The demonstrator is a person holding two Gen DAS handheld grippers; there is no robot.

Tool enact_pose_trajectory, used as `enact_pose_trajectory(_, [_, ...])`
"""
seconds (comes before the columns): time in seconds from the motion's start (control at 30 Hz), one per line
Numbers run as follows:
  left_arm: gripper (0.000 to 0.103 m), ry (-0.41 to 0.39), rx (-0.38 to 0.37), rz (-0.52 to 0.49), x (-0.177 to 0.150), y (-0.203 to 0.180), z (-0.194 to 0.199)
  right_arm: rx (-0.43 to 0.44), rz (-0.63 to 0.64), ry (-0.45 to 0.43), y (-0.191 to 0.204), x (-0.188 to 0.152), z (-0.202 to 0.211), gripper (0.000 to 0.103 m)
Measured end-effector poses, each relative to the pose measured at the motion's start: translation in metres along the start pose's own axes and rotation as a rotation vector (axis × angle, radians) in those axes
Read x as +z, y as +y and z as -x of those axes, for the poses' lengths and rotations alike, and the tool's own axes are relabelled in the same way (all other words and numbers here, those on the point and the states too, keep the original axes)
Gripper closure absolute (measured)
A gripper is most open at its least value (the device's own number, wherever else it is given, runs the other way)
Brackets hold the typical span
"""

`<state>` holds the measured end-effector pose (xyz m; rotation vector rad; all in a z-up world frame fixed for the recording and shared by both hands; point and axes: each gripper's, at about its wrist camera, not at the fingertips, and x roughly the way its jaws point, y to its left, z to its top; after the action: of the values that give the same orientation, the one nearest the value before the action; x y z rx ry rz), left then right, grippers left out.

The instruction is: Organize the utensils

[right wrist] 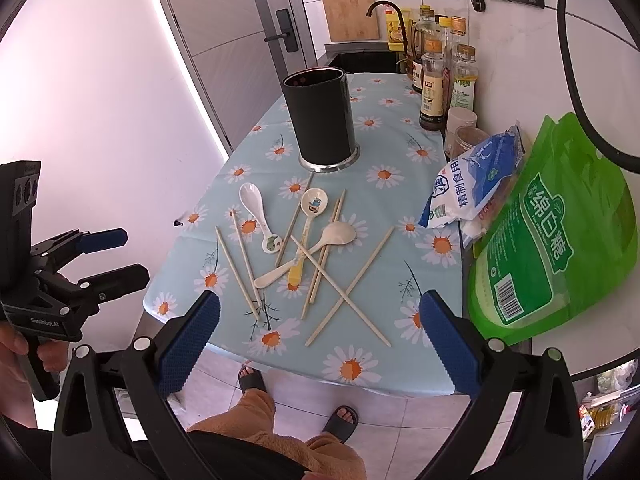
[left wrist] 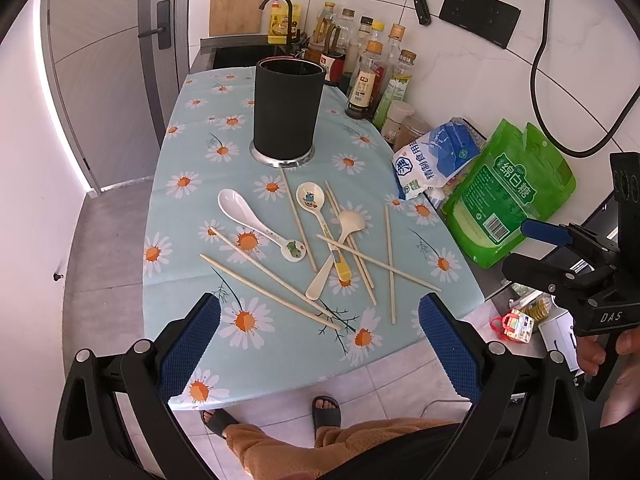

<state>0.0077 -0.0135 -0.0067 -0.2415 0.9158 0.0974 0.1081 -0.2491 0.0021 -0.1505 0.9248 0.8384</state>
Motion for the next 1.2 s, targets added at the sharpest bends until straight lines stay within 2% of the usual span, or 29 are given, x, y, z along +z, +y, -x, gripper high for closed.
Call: enact_pose_trajectory(1.2, [0.006,0.018,0.006,0.010,-0.0007,-0.0012,-0.0019,0.026,0.008,0.010,-0.0001,-0.0015,-0.0024,0.004])
